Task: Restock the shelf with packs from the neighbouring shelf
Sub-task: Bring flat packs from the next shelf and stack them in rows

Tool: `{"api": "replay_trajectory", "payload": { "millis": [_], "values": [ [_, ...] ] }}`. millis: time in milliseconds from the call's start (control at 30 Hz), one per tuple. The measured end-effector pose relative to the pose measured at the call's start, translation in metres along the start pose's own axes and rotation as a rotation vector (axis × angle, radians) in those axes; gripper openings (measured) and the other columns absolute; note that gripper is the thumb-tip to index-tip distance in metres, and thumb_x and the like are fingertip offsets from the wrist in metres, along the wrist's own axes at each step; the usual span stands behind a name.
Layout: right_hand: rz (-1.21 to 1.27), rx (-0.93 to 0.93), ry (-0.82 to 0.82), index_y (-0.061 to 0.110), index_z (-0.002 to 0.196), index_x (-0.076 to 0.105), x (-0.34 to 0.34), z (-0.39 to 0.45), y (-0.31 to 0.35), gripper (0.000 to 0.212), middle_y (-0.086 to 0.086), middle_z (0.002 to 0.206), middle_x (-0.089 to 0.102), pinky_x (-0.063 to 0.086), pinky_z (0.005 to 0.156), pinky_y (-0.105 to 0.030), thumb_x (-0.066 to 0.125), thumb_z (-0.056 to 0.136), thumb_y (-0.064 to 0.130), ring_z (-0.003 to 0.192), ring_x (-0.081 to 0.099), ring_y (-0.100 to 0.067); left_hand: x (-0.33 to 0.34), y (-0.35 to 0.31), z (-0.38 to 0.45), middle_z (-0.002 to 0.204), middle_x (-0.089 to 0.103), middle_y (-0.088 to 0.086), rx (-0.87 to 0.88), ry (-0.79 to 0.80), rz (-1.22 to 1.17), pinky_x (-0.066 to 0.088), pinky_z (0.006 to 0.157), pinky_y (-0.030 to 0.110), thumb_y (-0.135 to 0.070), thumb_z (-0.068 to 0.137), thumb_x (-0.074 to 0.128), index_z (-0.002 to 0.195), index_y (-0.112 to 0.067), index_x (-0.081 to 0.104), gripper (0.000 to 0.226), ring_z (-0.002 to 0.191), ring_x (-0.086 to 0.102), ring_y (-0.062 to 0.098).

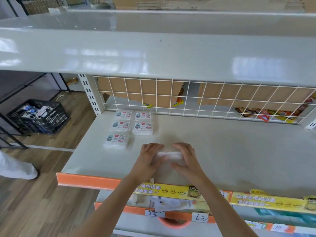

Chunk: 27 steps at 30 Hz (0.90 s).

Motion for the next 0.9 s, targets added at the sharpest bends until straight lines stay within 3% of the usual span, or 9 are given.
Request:
{"api": "replay_trajectory", "payload": {
  "millis": [100,200,267,333,400,500,600,733,900],
  "values": [
    [0.076,0.028,-0.086,0.031,0.125,0.044,-0.003,0.002,-0.004,0.047,0.006,0.102,0.058,0.042,0.081,-0.014,0.064,0.084,0.019,0.097,0.055,-0.012,-0.007,0.003,-0.001,0.095,0.05,-0.023,-0.135,-0.091,-0.09,0.036,0.083,0.015,-0.063,0.085,0.035,0.12,-0.021,0.054,0.058,0.105,0.045,0.015],
    [0.106,0.08,-0.137,0.034,0.122,0.041,-0.005,0.004,-0.005,0.039,0.005,0.086,0.061,0.043,0.071,-0.013,0.06,0.088,0.027,0.081,0.058,-0.01,-0.006,0.003,-0.001,0.092,0.046,-0.02,-0.197,-0.066,-0.114,0.043,0.087,0.028,-0.044,0.087,0.057,0.127,-0.021,0.044,0.048,0.104,0.049,0.019],
    [-0.03,0.081,-0.141,0.028,0.128,0.044,-0.004,0.005,-0.007,0.041,0.002,0.101,0.057,0.044,0.083,-0.023,0.057,0.089,0.029,0.099,0.052,-0.014,-0.003,0.004,-0.001,0.101,0.045,-0.014,-0.156,-0.022,-0.04,0.043,0.092,0.033,-0.031,0.081,0.068,0.131,-0.019,0.04,0.059,0.107,0.046,0.018],
    [-0.097,0.062,-0.153,0.021,0.132,0.043,-0.002,0.006,-0.011,0.045,-0.001,0.119,0.044,0.042,0.095,-0.031,0.057,0.089,0.027,0.115,0.039,-0.016,-0.003,0.006,0.0,0.117,0.042,-0.007,-0.135,-0.027,-0.014,0.043,0.095,0.034,-0.035,0.072,0.068,0.132,-0.018,0.041,0.068,0.112,0.041,0.017],
    [-0.093,0.001,-0.194,0.019,0.131,0.044,-0.002,0.006,-0.009,0.045,-0.003,0.126,0.036,0.042,0.098,-0.035,0.059,0.089,0.023,0.117,0.032,-0.015,-0.003,0.008,0.0,0.126,0.037,-0.002,-0.133,-0.039,-0.015,0.041,0.099,0.032,-0.035,0.07,0.068,0.134,-0.016,0.04,0.073,0.117,0.037,0.016],
    [-0.213,-0.232,-0.274,0.031,0.115,0.051,-0.002,0.003,0.001,0.031,0.001,0.125,0.039,0.04,0.092,-0.028,0.057,0.086,0.02,0.111,0.031,-0.013,-0.002,0.009,0.0,0.127,0.036,0.004,-0.116,-0.058,0.057,0.035,0.101,0.026,-0.026,0.078,0.071,0.138,-0.01,0.038,0.07,0.119,0.034,0.017],
    [-0.423,-0.381,-0.173,0.028,0.109,0.052,0.009,0.002,0.009,0.03,0.006,0.115,0.046,0.041,0.089,-0.026,0.057,0.08,0.022,0.105,0.037,-0.015,-0.005,0.01,-0.002,0.119,0.044,0.011,-0.098,-0.108,0.18,0.04,0.094,0.031,-0.021,0.082,0.067,0.132,-0.006,0.047,0.056,0.11,0.042,0.026],
    [-0.484,-0.421,-0.136,0.018,0.105,0.06,0.02,0.016,0.018,0.034,0.001,0.108,0.052,0.038,0.086,-0.021,0.067,0.075,0.003,0.099,0.037,-0.016,-0.023,0.011,-0.01,0.102,0.055,0.01,-0.059,-0.133,0.326,0.047,0.077,0.035,-0.002,0.076,0.065,0.114,-0.006,0.059,0.039,0.096,0.054,0.028],
    [-0.518,-0.46,-0.061,0.012,0.11,0.062,0.049,0.038,0.041,0.032,-0.003,0.112,0.055,0.048,0.083,-0.032,0.063,0.079,0.002,0.102,0.034,-0.016,-0.06,0.029,-0.029,0.082,0.059,0.005,-0.022,-0.132,0.469,0.047,0.058,0.029,-0.004,0.061,0.078,0.083,-0.01,0.062,0.027,0.073,0.059,0.026]
  ]
}}
Point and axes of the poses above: each hand's wrist, its own z-axis towards the middle knuckle, its own x-axis out of the palm, y = z × x, the point moved 4 cm from there along z, towards the middle knuckle
